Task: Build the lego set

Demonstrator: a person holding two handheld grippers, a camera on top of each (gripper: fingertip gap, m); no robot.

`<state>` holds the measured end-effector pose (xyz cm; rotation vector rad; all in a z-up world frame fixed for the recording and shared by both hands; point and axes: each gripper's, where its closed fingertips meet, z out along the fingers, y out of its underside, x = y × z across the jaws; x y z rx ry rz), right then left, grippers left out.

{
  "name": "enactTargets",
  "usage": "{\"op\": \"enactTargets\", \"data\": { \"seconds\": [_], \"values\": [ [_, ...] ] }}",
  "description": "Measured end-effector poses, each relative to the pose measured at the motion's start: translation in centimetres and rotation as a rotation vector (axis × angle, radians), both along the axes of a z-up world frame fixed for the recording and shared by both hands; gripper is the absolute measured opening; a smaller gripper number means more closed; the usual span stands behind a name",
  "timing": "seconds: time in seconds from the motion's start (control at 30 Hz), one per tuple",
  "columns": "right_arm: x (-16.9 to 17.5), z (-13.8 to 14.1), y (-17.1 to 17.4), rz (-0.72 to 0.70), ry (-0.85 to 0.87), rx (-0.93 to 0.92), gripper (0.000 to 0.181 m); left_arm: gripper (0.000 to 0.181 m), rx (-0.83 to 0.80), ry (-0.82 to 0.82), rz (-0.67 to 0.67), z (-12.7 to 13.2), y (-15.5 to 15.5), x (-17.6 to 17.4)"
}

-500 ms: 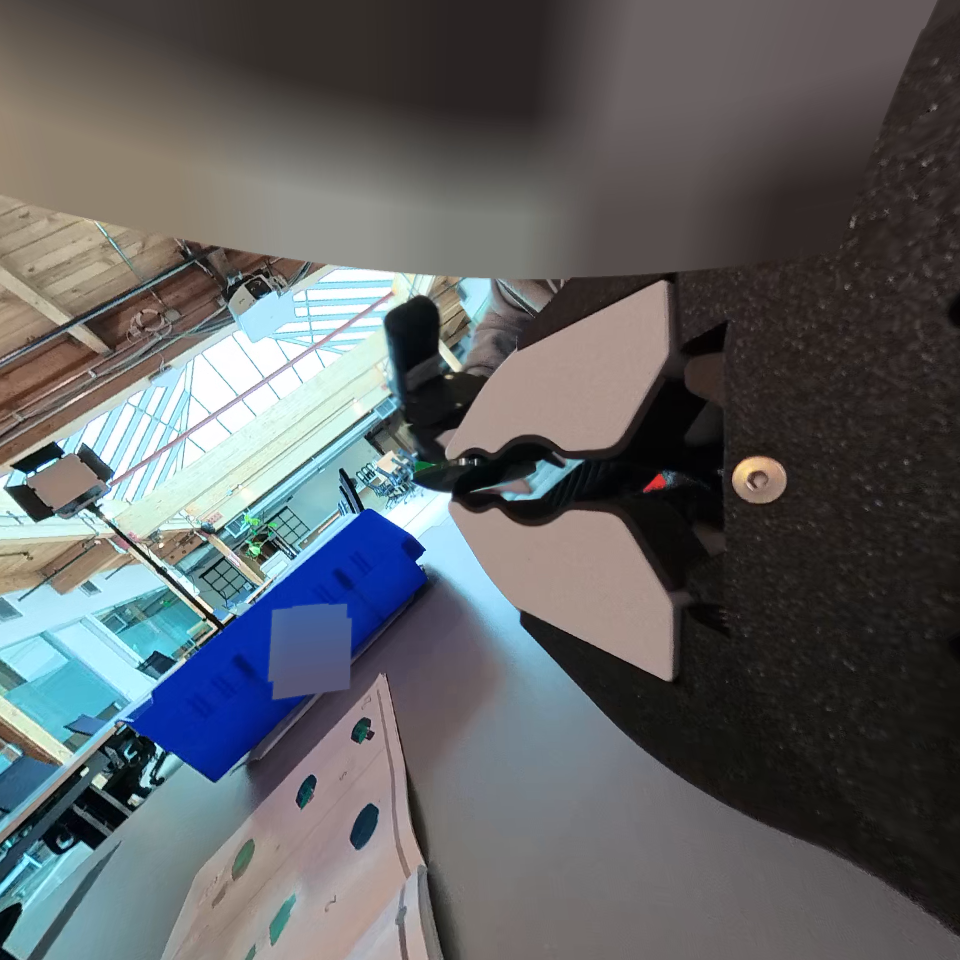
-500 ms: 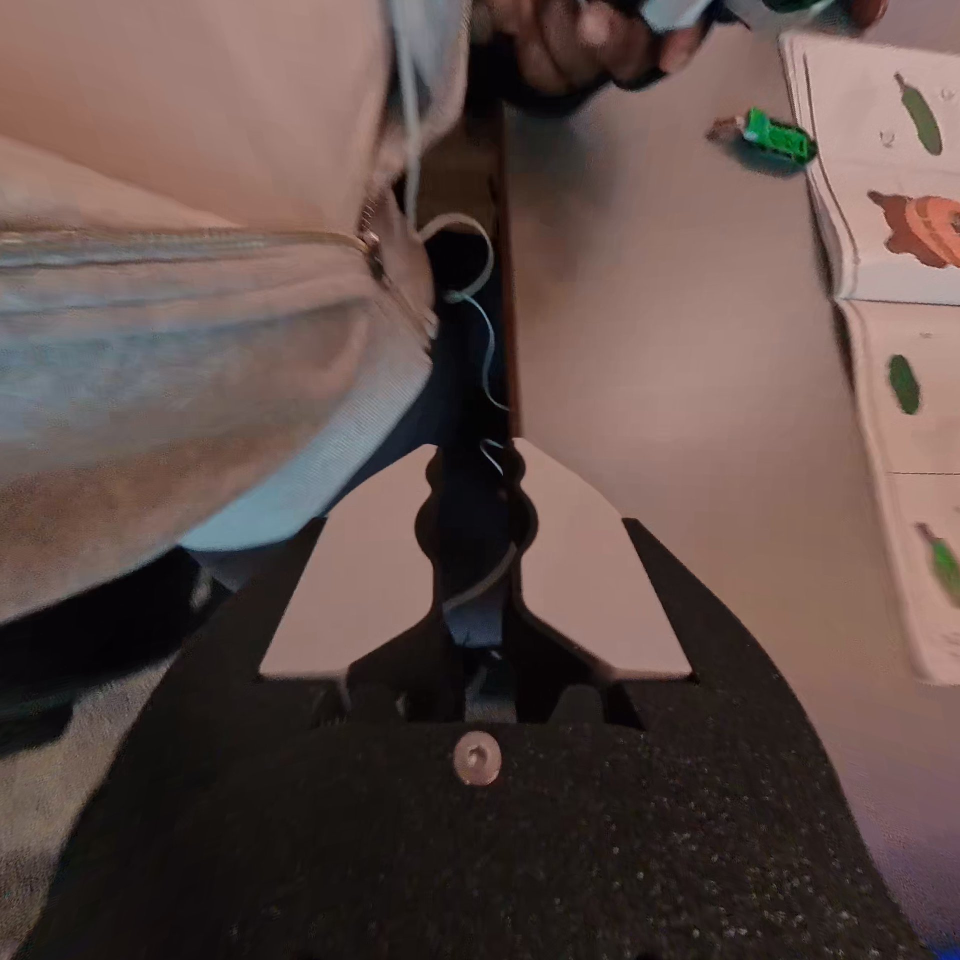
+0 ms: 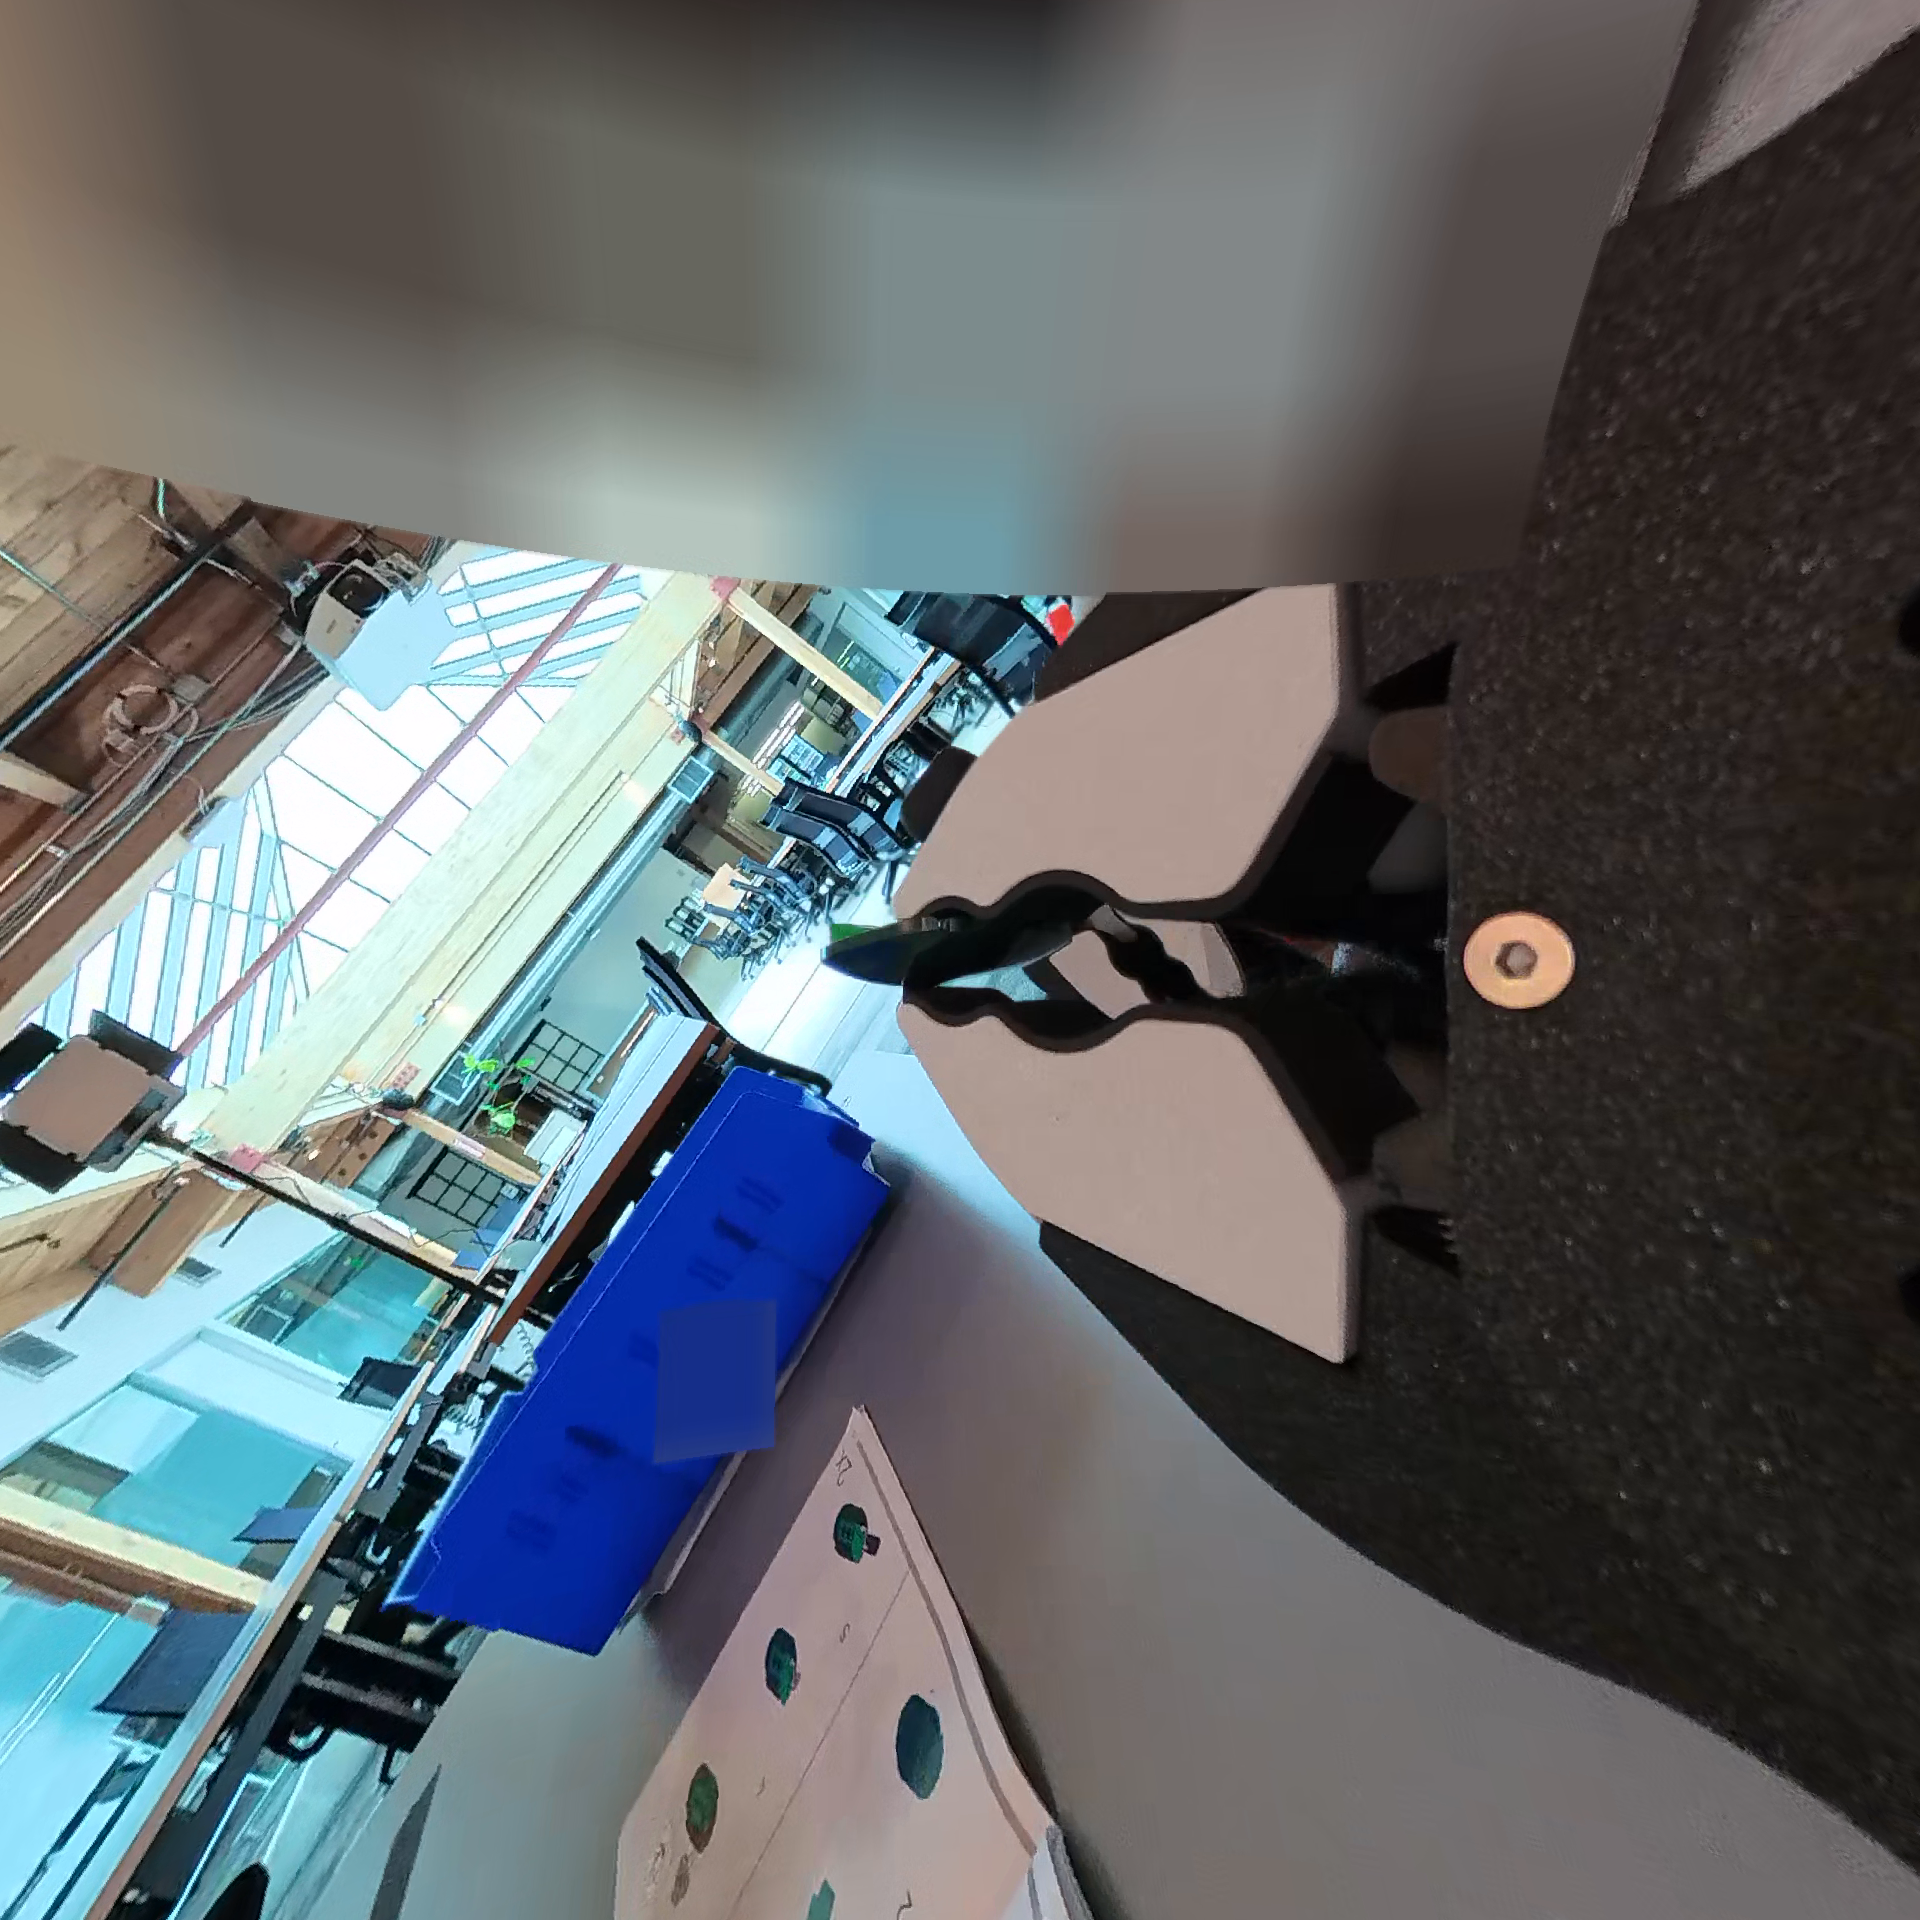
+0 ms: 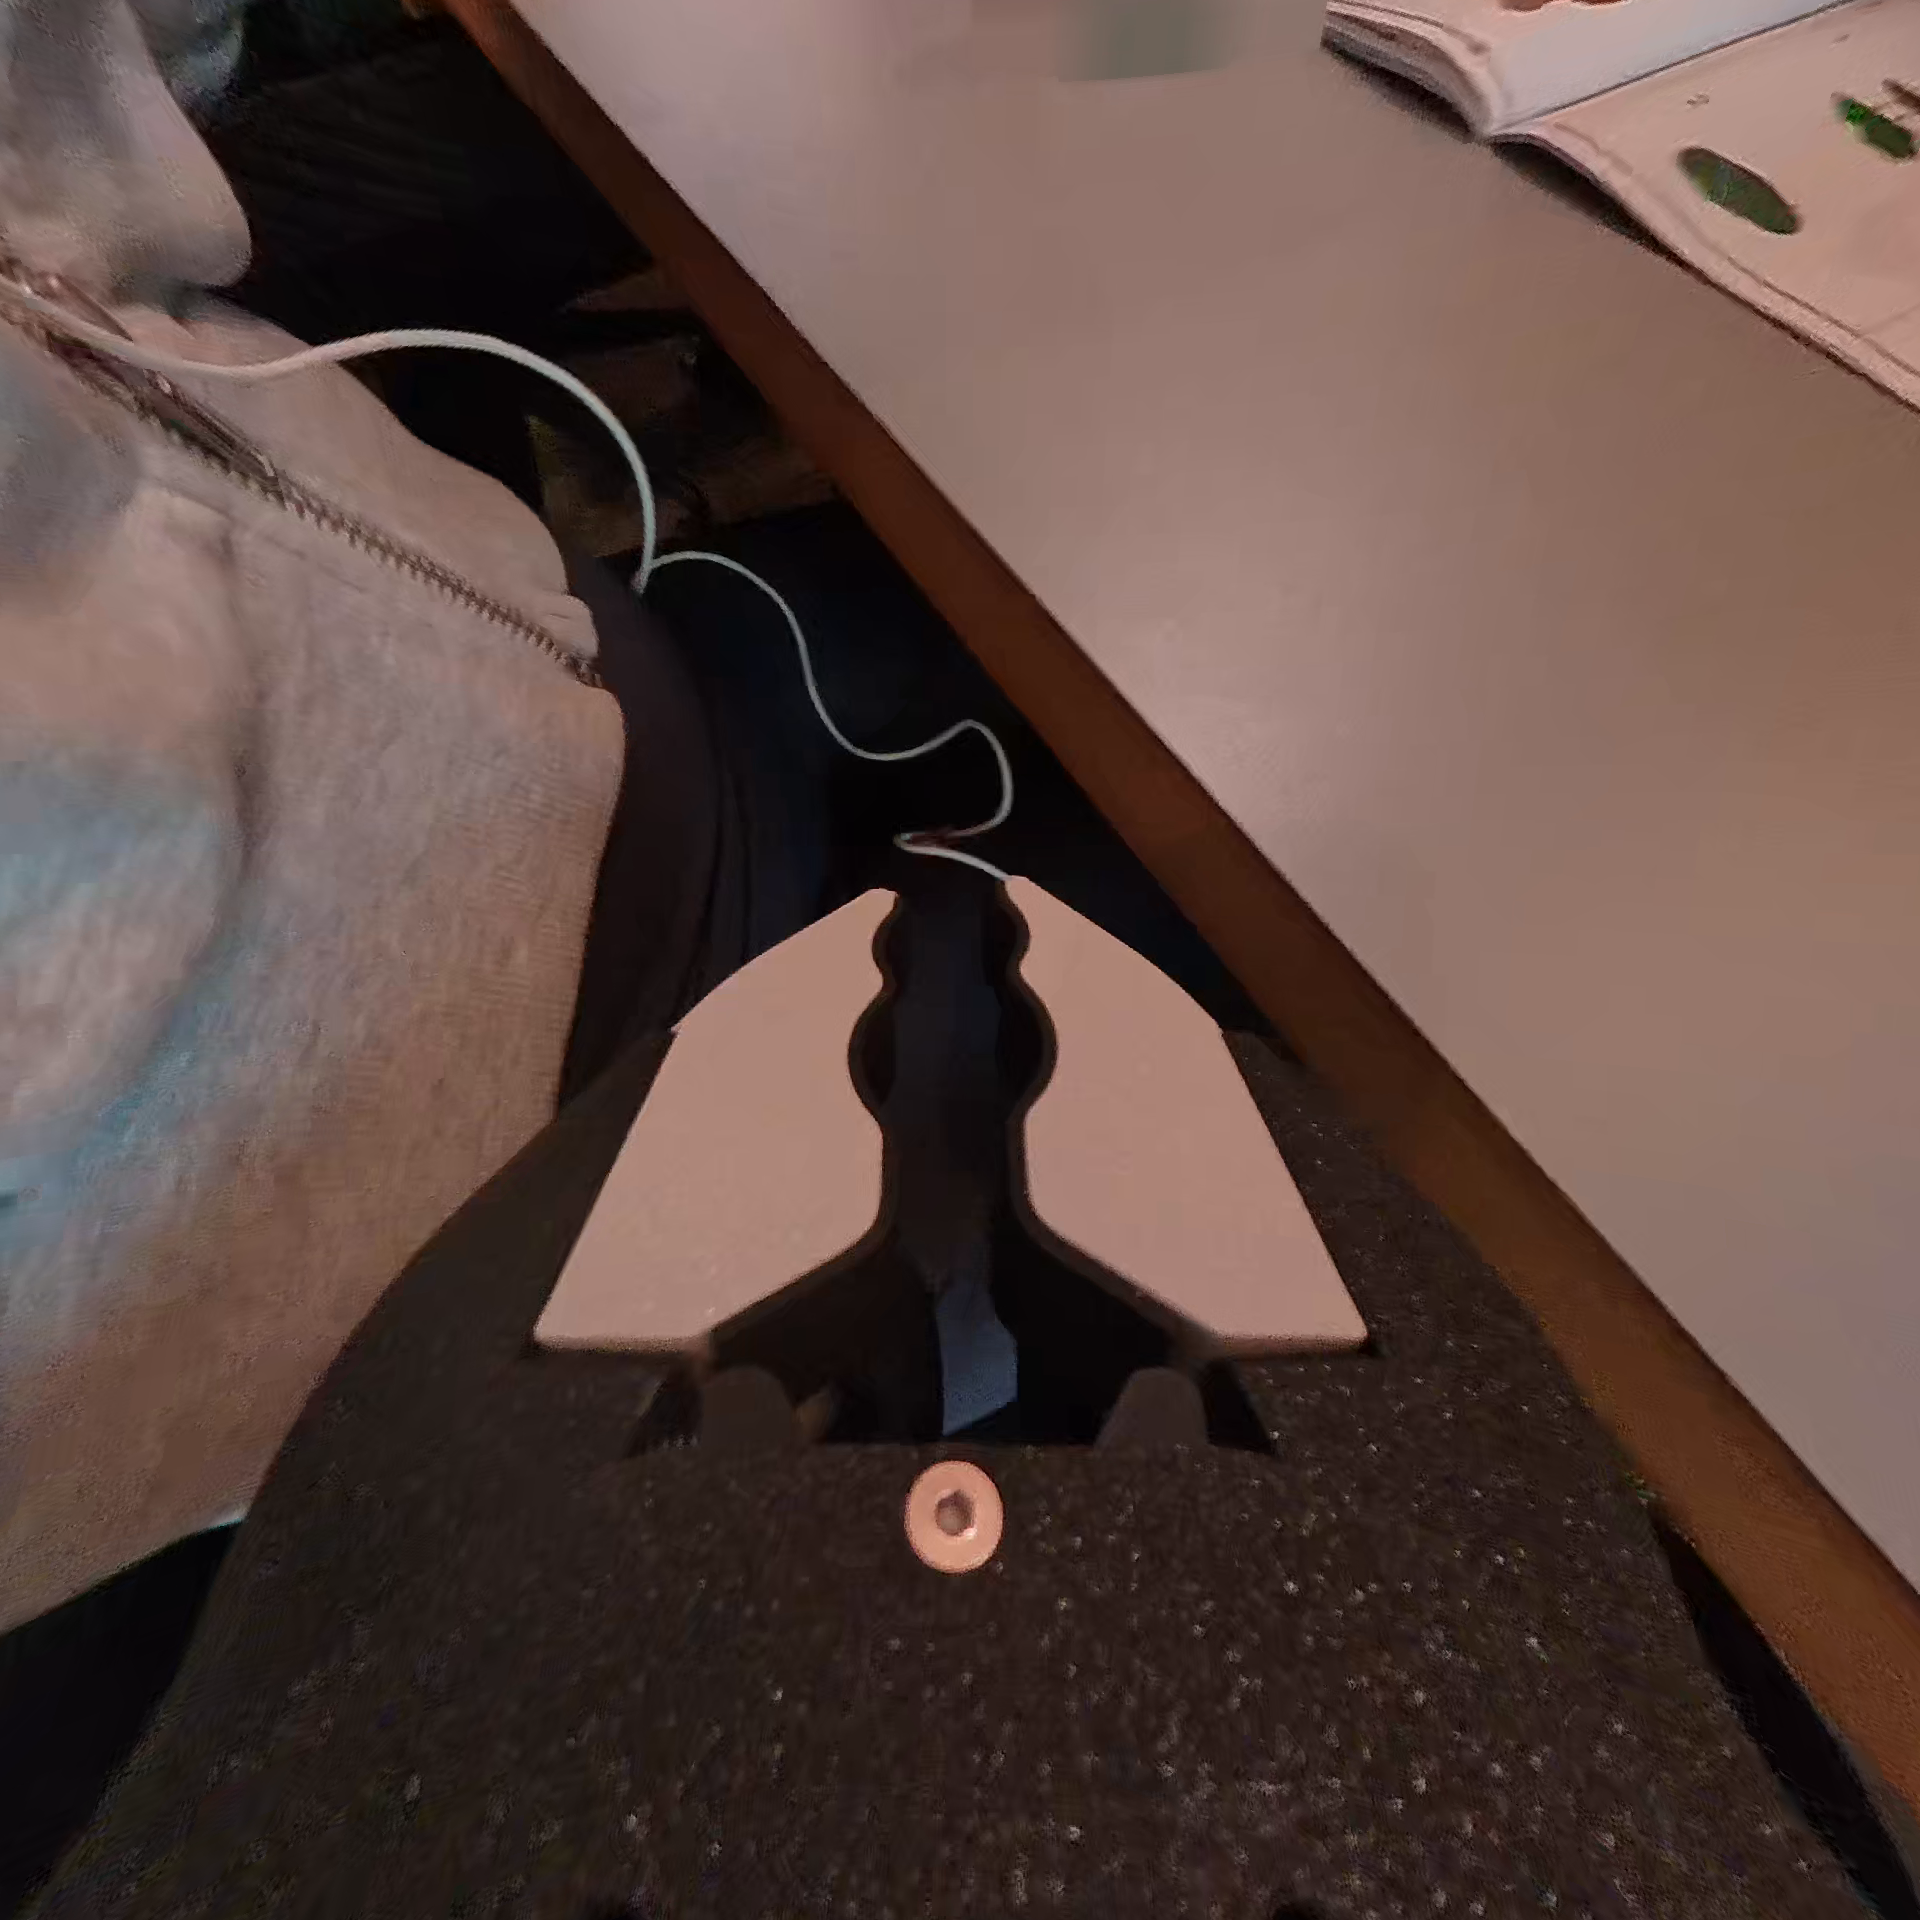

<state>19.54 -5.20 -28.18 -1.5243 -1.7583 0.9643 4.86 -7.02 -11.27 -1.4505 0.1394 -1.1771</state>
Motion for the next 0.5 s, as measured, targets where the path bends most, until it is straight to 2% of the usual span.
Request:
{"op": "enactTargets", "data": {
  "seconds": [0.03, 0.2, 0.3, 0.37, 0.43, 0.5],
  "values": [
    [-0.1, -0.4, -0.7, 0.024, -0.018, 0.006, 0.014, 0.009, 0.010, 0.013, 0.008, 0.0, -0.4, 0.2],
    [0.2, -2.9, -2.6, 0.065, -0.113, 0.099, 0.014, 0.009, 0.034, 0.025, 0.020, -0.1, -1.5, 0.6],
    [-0.5, -2.4, -2.5, 0.033, -0.068, 0.044, 0.013, 0.009, 0.026, 0.019, 0.011, -0.3, -1.1, 0.2],
    [-1.5, 0.7, -2.3, 0.036, 0.086, -0.003, 0.010, 0.008, 0.018, 0.015, 0.012, -0.5, -0.6, -0.4],
    [-2.3, 5.5, -1.5, 0.059, 0.269, 0.029, 0.006, 0.009, 0.008, 0.010, 0.020, -0.8, -0.1, -1.1],
    [-3.8, 9.1, 1.7, -0.023, 0.340, 0.074, 0.005, 0.009, -0.004, 0.008, 0.029, -1.1, 0.4, -1.7]
  ]
}}
